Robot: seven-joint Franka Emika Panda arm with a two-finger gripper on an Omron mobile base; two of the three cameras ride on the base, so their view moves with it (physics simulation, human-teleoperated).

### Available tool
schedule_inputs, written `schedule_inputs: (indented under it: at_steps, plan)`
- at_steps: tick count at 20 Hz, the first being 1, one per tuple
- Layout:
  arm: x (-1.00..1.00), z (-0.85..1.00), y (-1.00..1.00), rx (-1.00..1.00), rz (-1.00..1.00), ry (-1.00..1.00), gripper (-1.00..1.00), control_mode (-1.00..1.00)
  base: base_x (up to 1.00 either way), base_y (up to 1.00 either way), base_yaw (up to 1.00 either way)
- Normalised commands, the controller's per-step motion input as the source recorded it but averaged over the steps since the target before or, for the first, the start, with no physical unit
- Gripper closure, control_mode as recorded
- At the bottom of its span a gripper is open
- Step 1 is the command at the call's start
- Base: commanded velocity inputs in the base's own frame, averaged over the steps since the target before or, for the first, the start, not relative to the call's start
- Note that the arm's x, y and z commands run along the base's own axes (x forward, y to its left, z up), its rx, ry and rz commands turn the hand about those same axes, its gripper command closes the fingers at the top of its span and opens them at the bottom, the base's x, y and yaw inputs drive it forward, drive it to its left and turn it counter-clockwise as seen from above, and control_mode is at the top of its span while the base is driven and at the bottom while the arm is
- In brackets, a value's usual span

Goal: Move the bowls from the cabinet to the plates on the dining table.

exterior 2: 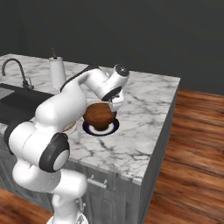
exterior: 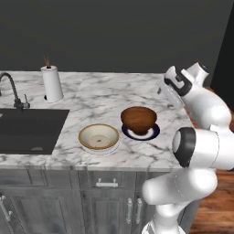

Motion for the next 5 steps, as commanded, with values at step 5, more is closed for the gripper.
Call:
schedule_inputs:
  at_steps: [5]
  plan:
    - [-0.12,0.36,-0.01,0.02,0.0,-0.02,-1.0,-1.0,0.0,0.0,0.0]
